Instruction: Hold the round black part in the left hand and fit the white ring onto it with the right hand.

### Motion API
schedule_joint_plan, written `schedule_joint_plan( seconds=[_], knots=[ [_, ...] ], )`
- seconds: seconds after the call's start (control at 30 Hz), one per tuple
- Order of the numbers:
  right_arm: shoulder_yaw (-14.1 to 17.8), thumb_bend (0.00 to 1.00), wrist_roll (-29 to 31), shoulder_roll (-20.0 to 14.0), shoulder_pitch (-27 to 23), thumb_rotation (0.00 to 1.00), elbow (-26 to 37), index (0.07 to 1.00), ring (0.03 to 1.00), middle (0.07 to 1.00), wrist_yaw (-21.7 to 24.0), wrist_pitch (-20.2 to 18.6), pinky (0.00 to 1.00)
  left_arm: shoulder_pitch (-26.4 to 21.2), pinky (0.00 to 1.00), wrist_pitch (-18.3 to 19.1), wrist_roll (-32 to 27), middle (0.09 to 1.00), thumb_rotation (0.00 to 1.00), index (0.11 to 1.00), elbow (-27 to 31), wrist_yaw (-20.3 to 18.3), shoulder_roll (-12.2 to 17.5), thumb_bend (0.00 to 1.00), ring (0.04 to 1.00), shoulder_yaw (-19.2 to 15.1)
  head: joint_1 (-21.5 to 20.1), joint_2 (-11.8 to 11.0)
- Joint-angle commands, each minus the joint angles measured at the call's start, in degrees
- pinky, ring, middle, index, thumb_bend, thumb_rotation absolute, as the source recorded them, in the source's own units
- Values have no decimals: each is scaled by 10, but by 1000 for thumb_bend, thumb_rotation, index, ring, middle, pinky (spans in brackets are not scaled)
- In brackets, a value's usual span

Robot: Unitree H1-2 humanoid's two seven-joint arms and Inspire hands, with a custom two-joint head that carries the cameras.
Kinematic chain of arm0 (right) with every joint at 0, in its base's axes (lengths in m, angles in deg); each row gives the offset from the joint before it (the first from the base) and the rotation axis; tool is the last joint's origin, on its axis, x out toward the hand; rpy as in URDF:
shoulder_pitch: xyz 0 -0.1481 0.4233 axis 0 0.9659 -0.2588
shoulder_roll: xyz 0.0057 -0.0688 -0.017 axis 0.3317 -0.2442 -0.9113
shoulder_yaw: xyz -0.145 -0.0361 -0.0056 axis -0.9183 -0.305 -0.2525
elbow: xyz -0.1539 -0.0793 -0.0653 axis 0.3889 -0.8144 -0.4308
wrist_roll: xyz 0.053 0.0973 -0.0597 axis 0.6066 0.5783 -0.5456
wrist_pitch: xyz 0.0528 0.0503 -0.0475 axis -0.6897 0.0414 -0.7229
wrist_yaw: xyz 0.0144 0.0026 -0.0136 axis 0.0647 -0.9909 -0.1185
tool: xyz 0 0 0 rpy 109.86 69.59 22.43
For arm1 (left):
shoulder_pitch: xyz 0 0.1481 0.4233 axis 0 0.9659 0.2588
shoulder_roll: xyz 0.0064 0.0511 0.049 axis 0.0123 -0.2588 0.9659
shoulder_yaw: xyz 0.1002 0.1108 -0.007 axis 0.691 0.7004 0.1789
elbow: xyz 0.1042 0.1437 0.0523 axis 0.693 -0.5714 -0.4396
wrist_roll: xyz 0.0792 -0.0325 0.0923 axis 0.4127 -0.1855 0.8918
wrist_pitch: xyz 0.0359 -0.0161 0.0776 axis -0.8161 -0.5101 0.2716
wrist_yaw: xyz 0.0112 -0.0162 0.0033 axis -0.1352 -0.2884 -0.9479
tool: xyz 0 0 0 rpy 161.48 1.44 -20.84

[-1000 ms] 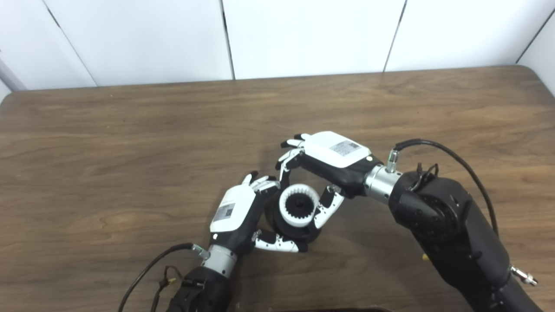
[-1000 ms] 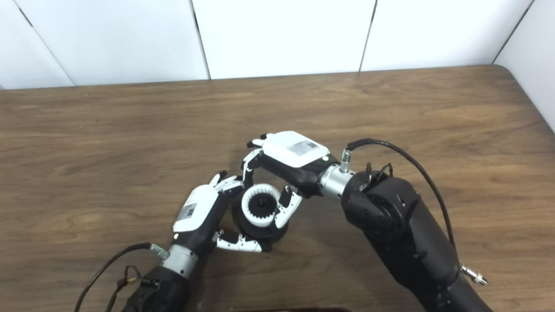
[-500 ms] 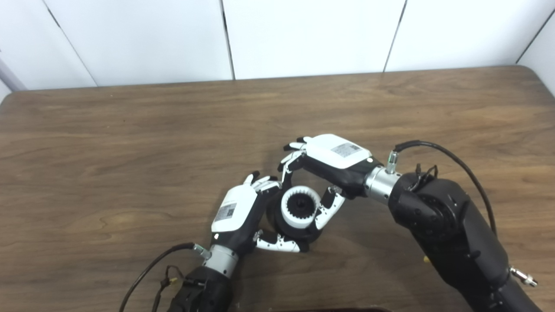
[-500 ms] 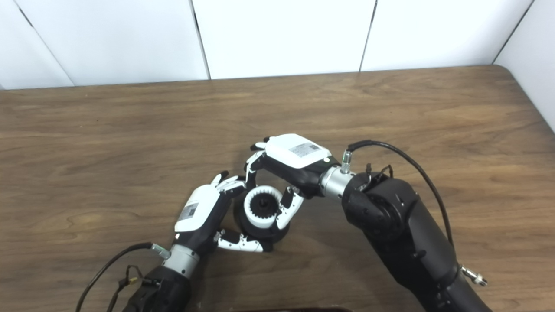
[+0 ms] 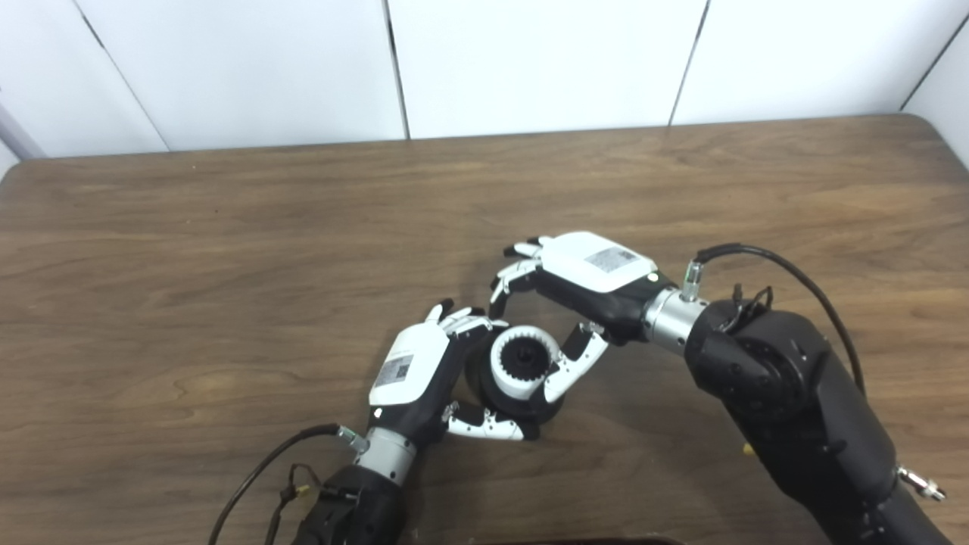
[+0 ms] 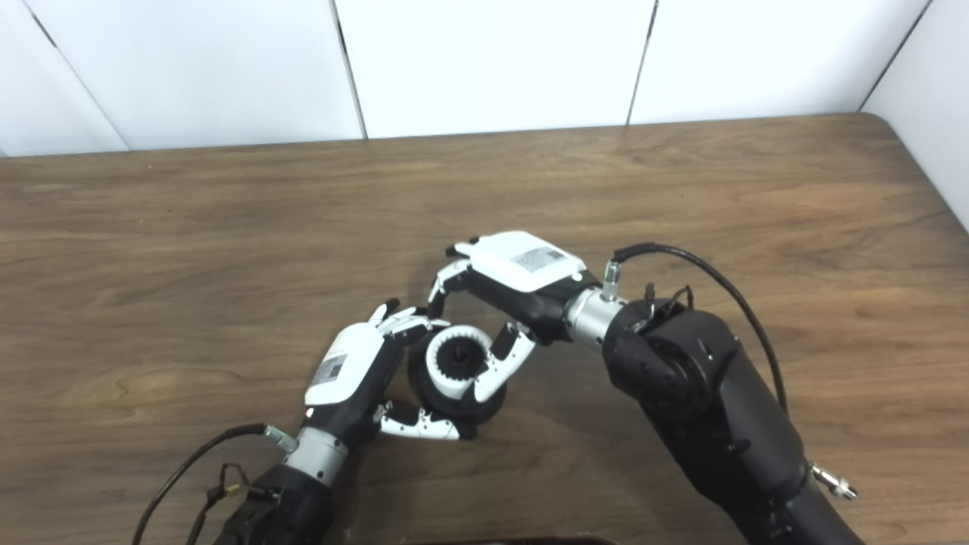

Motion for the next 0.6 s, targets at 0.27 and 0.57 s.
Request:
schedule_joint_plan(
  seconds=[0.27, 0.57],
  knots=[
    [19, 1000, 1, 13, -44, 325, 71, 659, 950, 818, 14, -16, 1000, -4, 1000, 2, 10, 774, 55, 483, -6, -18, 3, 524, 865, 7, 0, -1],
    [30, 1000, 0, 14, -49, 326, 86, 667, 945, 821, 34, -29, 1000, -3, 1000, 1, 9, 766, 55, 483, -6, -15, 6, 524, 856, 3, -1, 0]
  ],
)
